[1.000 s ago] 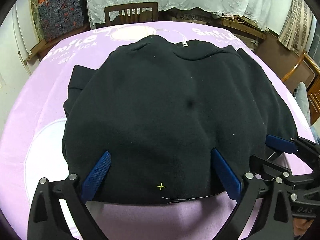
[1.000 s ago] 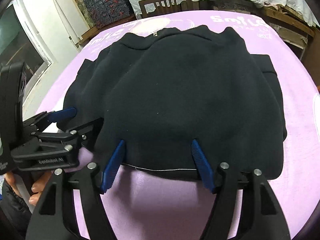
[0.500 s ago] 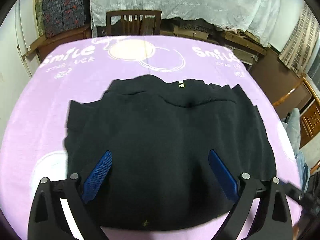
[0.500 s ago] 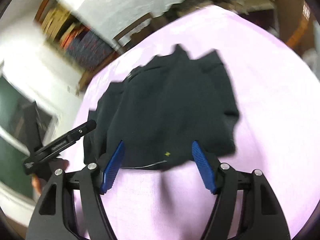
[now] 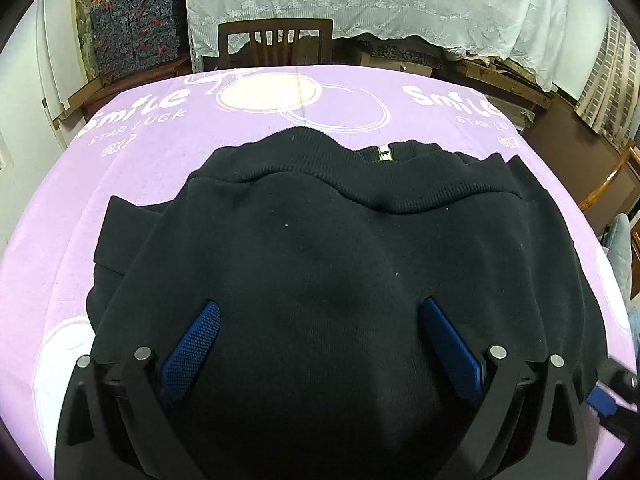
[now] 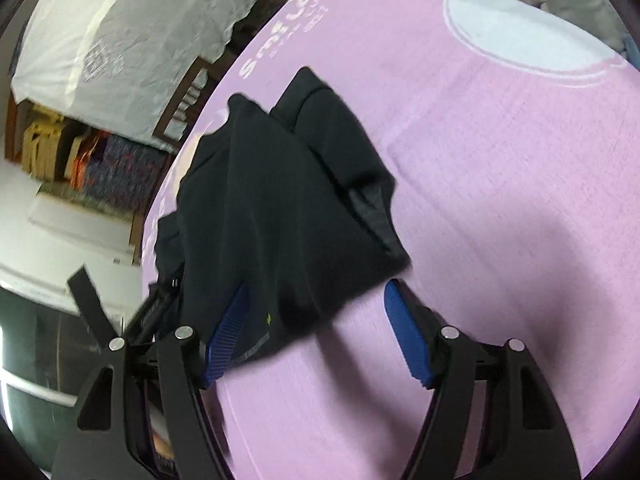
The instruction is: Fold large clothes
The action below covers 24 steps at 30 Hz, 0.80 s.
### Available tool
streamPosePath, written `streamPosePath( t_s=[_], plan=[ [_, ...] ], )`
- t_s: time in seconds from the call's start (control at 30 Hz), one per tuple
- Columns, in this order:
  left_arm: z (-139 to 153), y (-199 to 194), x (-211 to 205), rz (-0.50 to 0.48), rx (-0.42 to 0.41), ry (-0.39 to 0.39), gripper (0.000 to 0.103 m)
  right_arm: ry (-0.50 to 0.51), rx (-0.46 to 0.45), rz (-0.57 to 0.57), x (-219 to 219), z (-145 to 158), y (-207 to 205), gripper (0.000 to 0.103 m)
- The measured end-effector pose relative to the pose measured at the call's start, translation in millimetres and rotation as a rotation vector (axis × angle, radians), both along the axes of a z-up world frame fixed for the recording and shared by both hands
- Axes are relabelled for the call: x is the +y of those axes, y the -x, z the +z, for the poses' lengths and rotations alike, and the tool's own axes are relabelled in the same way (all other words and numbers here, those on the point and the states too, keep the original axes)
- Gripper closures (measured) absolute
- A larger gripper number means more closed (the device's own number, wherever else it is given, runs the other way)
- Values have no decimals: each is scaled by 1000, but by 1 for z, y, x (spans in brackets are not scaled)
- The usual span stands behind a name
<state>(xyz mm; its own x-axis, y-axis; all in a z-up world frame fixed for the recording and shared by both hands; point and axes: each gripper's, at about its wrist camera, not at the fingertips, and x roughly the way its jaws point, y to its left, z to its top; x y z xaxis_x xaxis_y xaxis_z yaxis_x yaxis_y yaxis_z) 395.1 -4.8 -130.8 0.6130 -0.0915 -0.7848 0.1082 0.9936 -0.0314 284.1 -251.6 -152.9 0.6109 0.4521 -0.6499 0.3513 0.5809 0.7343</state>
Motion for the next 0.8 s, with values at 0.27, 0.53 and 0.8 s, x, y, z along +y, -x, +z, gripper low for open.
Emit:
streamPosePath(
  t_s=[0.27, 0.53, 0.8],
  plan=[
    [0, 1, -1, -7, -2, 3, 3, 24, -30, -176, 0, -4, -33, 33],
    [1, 0, -1, -8, 0, 2, 3, -2, -48, -184, 21, -5, -29, 33],
    [0, -2, -2, -12, 1, 0, 3, 55, -96, -185, 17, -7, -46, 77]
  ],
)
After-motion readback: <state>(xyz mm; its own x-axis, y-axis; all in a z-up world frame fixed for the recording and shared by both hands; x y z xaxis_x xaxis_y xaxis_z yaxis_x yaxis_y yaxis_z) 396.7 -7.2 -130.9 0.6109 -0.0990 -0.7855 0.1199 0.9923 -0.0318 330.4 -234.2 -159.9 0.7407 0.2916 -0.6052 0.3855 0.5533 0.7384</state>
